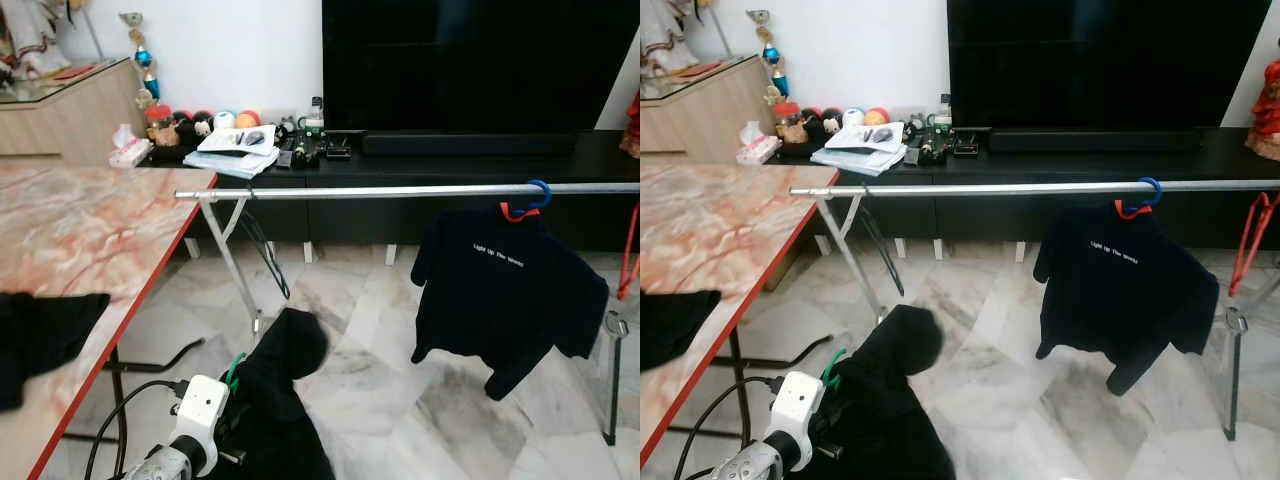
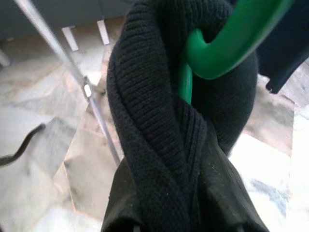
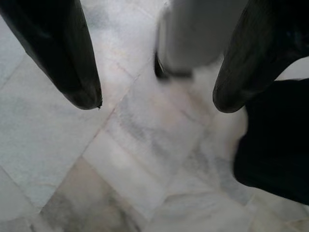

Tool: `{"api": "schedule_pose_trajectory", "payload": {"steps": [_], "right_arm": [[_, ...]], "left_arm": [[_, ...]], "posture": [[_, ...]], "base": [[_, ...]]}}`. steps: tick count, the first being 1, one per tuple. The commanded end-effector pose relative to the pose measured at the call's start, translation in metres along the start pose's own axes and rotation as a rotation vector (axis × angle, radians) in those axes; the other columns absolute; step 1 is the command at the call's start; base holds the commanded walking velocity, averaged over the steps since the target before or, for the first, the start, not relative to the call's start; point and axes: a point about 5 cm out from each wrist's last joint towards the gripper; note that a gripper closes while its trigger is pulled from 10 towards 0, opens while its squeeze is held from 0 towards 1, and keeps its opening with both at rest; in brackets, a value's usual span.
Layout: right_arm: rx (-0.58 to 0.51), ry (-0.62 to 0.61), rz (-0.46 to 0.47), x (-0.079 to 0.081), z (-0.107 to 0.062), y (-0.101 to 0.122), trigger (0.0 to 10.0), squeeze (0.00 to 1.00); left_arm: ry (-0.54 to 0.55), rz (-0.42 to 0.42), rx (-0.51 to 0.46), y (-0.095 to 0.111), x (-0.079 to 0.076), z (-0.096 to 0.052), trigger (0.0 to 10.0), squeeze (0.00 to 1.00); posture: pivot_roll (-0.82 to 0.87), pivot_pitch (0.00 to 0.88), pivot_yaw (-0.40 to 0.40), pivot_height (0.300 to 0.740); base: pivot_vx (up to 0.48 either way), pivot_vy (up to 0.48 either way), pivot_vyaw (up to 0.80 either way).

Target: Hang hanger

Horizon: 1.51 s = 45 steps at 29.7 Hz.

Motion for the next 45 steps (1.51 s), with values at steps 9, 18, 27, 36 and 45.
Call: {"api": "schedule_pose_trajectory", "payload": {"steps": [9, 18, 27, 36, 45], "right_arm": [[0.02, -0.018, -0.018, -0.01, -0.001, -0.001, 10.0, 0.0], [0.019, -0.017, -0.074, -0.01, -0.001, -0.001, 10.0, 0.0], [0.031, -0.009, -0.087, -0.006, -0.001, -0.004, 10.0, 0.0], [0.033, -0.007, -0.087, -0.006, -0.001, -0.005, 10.0, 0.0], [0.035, -0.001, -0.122, -0.009, -0.001, -0.003, 10.0, 0.0]], "left_arm": [[-0.003, 0.018, -0.014, 0.005, -0.001, 0.001, 10.0, 0.0], [0.024, 0.015, -0.011, 0.004, 0.001, 0.001, 10.0, 0.0], [0.025, 0.015, -0.007, 0.004, 0.0, 0.002, 10.0, 0.0], [0.031, 0.017, -0.006, 0.004, -0.001, 0.001, 10.0, 0.0], [0.056, 0.026, 0.01, -0.003, 0.005, -0.005, 10.0, 0.0]], "posture": [[0.05, 0.016, 0.071, 0.74], [0.05, 0.018, 0.065, 0.74], [0.05, 0.016, 0.064, 0.74], [0.06, 0.007, 0.058, 0.74], [0.05, 0.0, 0.036, 0.74]], "base": [[0.167, 0.0, 0.0], [0.0, -0.267, 0.05], [0.0, -0.456, 0.35], [0.0, -0.457, 0.0], [0.0, -0.436, 0.0]]}}
Point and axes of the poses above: a point about 5 cm out from each wrist's last joint towards the gripper, its own z axis pointing out of the wrist towards the gripper, its own y axis along the axis of the wrist's last joint, x = y × z, and after that the axes turned 15 degrees about z, right-handed
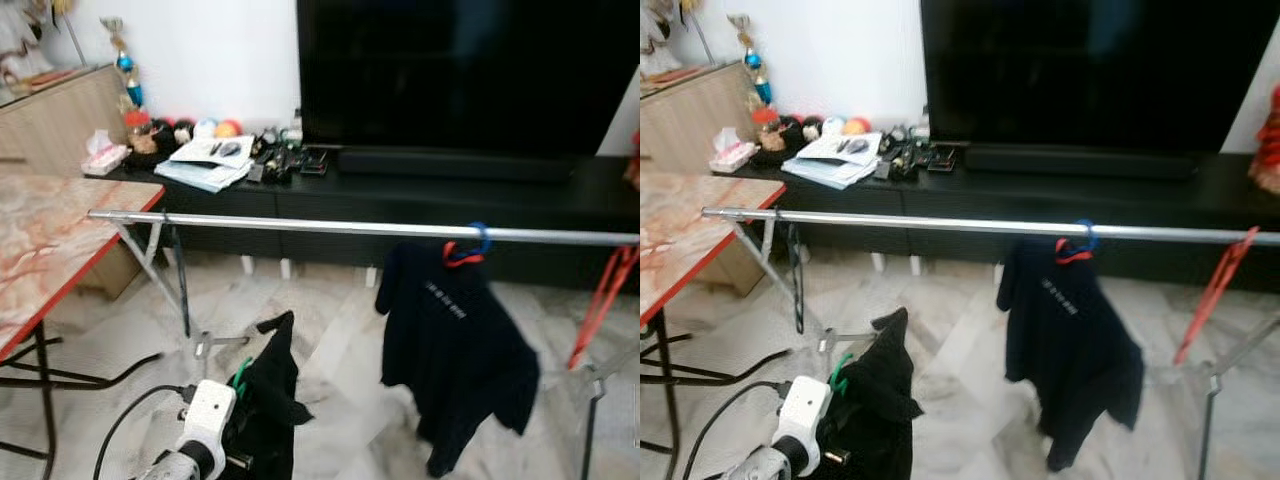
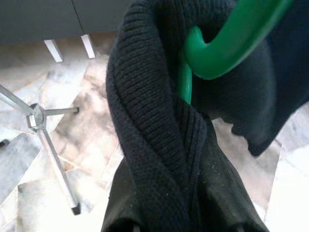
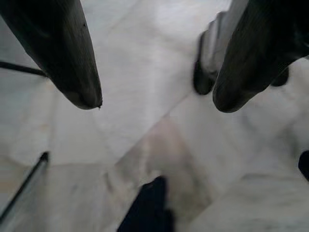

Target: Hang hanger

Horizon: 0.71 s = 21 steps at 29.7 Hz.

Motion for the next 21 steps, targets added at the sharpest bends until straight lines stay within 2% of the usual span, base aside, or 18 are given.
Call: {"api": "schedule_pose_trajectory", "payload": {"steps": [1, 8, 13, 21], "right_arm": [[0.014, 0.027, -0.016, 0.008, 0.0, -0.004, 10.0, 0.0], [0.019, 0.03, -0.042, 0.004, 0.0, -0.003, 10.0, 0.0], [0.017, 0.041, -0.057, 0.004, 0.0, -0.002, 10.0, 0.0], [0.021, 0.069, -0.093, 0.008, 0.0, -0.003, 10.0, 0.0]], "left_arm": [[0.043, 0.015, -0.006, 0.0, 0.008, -0.004, 10.0, 0.0], [0.071, 0.01, -0.007, 0.0, 0.006, -0.002, 10.0, 0.0], [0.119, 0.007, 0.005, -0.003, 0.008, -0.002, 10.0, 0.0], [0.179, -0.019, 0.02, -0.006, 0.019, -0.004, 10.0, 0.0]], "posture": [[0.06, 0.0, 0.03, 0.74], [0.06, 0.0, 0.014, 0.74], [0.06, 0.0, 0.011, 0.74], [0.07, 0.0, 0.015, 0.74]], "base": [[0.0, -0.428, 0.0], [0.0, -0.374, 0.0], [0.0, 0.0, 0.0], [0.0, 0.0, 0.0]]}}
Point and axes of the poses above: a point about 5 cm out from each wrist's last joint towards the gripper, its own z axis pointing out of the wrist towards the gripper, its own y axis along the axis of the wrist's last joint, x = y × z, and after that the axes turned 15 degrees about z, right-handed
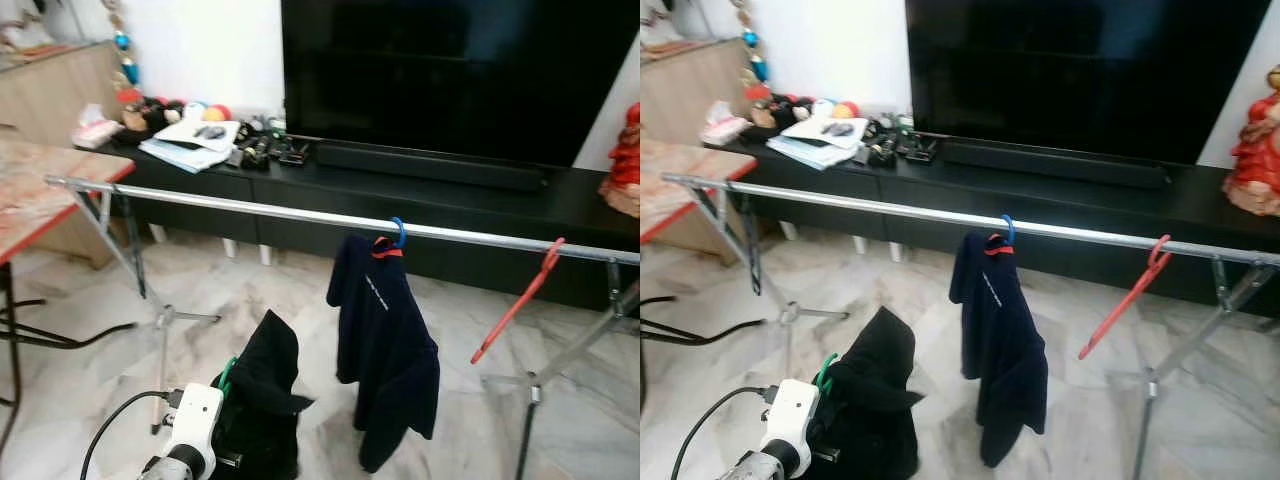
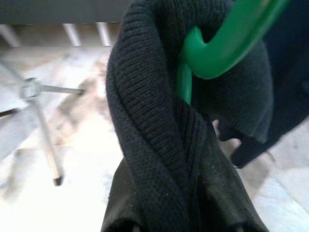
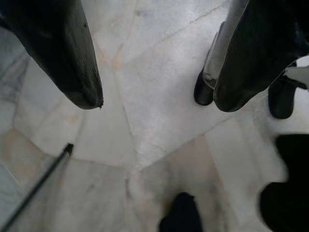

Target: Hang hanger

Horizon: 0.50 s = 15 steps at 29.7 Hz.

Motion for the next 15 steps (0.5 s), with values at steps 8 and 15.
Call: {"api": "schedule_pose_trajectory", "payload": {"steps": [8, 15], "right_arm": [[0.007, -0.024, -0.027, -0.006, -0.001, -0.004, 10.0, 0.0], [0.002, -0.024, 0.004, -0.004, -0.001, -0.005, 10.0, 0.0]], "left_arm": [[0.109, -0.008, 0.007, -0.002, 0.023, -0.002, 10.0, 0.0], [0.124, -0.005, 0.017, -0.003, 0.025, -0.003, 10.0, 0.0]], "posture": [[0.06, 0.0, 0.017, 0.74], [0.06, 0.0, 0.016, 0.74]], "base": [[0.03, 0.0, 0.0], [0.278, 0.0, 0.42]]}}
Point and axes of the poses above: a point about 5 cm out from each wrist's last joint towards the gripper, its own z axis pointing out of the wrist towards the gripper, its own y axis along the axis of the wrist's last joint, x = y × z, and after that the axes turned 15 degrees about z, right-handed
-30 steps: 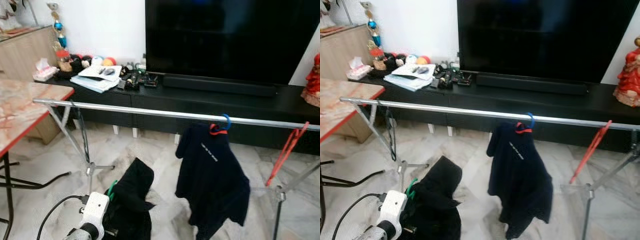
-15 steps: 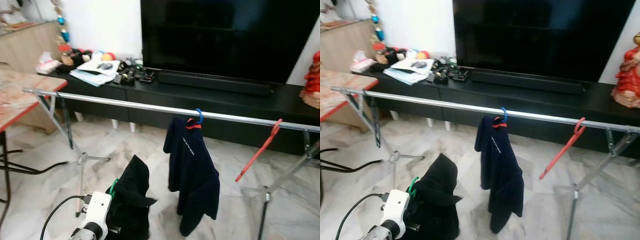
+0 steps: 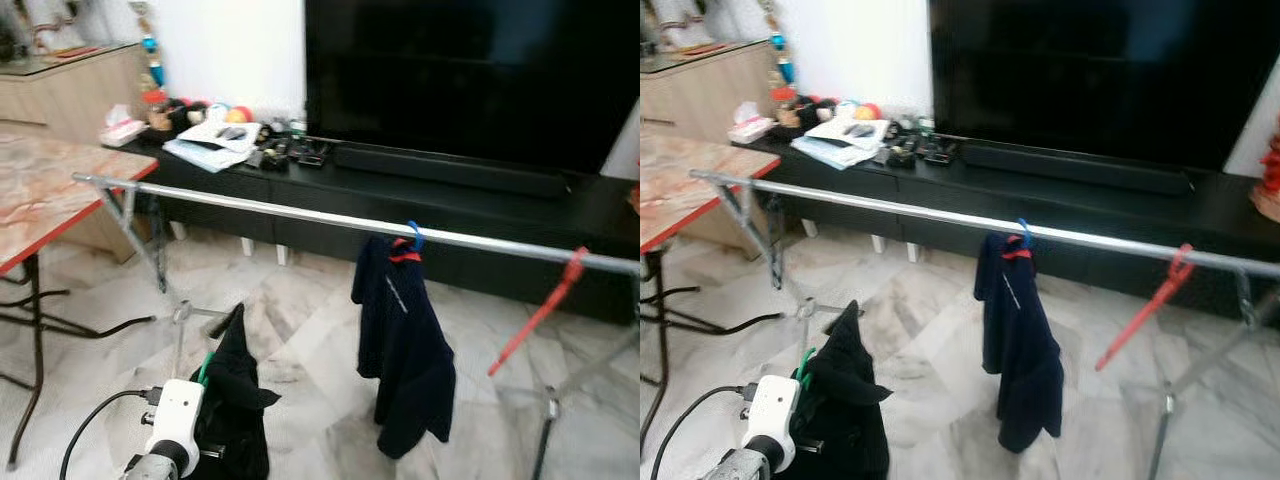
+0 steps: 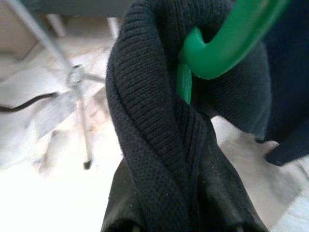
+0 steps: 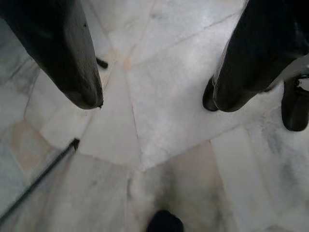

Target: Hang hanger

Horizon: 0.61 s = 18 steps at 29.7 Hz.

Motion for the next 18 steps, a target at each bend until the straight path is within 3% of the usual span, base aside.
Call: {"api": "schedule_pose_trajectory", "payload": {"steps": [1, 18], "right_arm": [[-0.021, 0.012, 0.018, 0.005, 0.001, 0.006, 10.0, 0.0], [-0.047, 0.01, 0.025, 0.009, 0.003, 0.016, 10.0, 0.0]], "left_arm": [[0.032, 0.0, -0.017, 0.003, 0.008, 0.001, 10.0, 0.0], [0.026, -0.001, -0.022, 0.004, 0.008, 0.001, 10.0, 0.0]], "posture": [[0.06, 0.0, 0.016, 0.74], [0.07, 0.001, 0.017, 0.74]], "base": [[0.3, 0.0, 0.0], [0.344, 0.0, 0.0]]}}
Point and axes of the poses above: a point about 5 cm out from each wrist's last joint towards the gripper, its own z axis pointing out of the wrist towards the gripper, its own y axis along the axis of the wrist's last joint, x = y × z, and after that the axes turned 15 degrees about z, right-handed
